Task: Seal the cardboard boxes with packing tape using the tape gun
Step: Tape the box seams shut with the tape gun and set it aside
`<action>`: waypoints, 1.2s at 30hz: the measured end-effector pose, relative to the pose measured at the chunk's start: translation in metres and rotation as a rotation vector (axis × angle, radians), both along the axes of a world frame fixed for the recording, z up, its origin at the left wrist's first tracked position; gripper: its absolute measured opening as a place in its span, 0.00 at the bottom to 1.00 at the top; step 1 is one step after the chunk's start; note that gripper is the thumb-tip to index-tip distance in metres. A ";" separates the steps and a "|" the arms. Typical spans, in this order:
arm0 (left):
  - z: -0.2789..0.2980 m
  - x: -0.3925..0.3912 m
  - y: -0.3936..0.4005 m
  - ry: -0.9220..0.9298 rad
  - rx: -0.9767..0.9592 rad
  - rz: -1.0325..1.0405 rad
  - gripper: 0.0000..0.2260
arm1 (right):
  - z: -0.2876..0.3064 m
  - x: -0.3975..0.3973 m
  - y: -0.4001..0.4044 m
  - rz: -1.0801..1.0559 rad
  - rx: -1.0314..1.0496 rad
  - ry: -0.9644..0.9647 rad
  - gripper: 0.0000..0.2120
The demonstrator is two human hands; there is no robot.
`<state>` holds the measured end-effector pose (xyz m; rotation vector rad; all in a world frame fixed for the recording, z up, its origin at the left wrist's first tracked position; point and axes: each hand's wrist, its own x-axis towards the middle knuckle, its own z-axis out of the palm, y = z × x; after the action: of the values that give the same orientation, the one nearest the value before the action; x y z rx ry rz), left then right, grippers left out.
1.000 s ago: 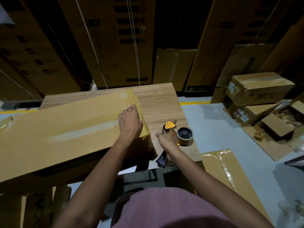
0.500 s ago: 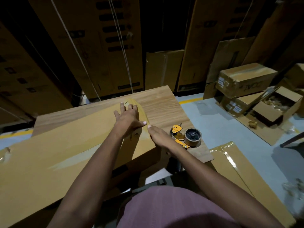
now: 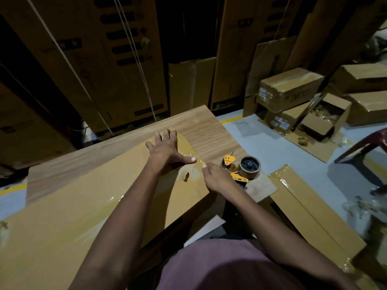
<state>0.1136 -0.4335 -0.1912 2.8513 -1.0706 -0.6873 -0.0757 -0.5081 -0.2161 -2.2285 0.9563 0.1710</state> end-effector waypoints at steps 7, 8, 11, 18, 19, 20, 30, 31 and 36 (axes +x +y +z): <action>-0.001 0.009 0.001 0.000 -0.007 0.000 0.60 | 0.008 0.060 -0.015 0.005 0.126 0.001 0.21; 0.000 0.012 0.002 0.001 -0.009 -0.006 0.60 | 0.008 0.063 -0.015 0.004 0.152 -0.028 0.20; 0.000 0.016 0.004 -0.009 -0.009 -0.019 0.60 | 0.006 0.063 -0.015 -0.020 0.237 -0.067 0.22; 0.005 0.015 -0.004 -0.029 -0.001 0.010 0.56 | -0.002 0.050 0.006 0.127 -0.281 -0.070 0.25; 0.006 0.017 -0.004 -0.027 0.002 0.009 0.55 | -0.002 0.051 0.007 0.144 -0.288 -0.073 0.23; 0.008 0.017 -0.004 -0.024 0.009 0.009 0.55 | -0.003 0.053 0.006 0.134 -0.265 -0.072 0.22; 0.004 0.008 -0.008 -0.066 0.108 0.035 0.58 | 0.011 0.122 -0.017 -0.022 0.166 -0.069 0.21; 0.004 0.008 -0.008 -0.065 0.106 0.035 0.58 | 0.009 0.121 -0.018 -0.009 0.174 -0.072 0.21; 0.001 0.007 -0.009 -0.034 0.085 0.084 0.61 | 0.001 0.101 -0.013 0.062 0.037 -0.022 0.19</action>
<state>0.1203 -0.4430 -0.1900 2.9705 -0.9412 -0.6983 0.0248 -0.5208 -0.2151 -2.2231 0.8660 0.1904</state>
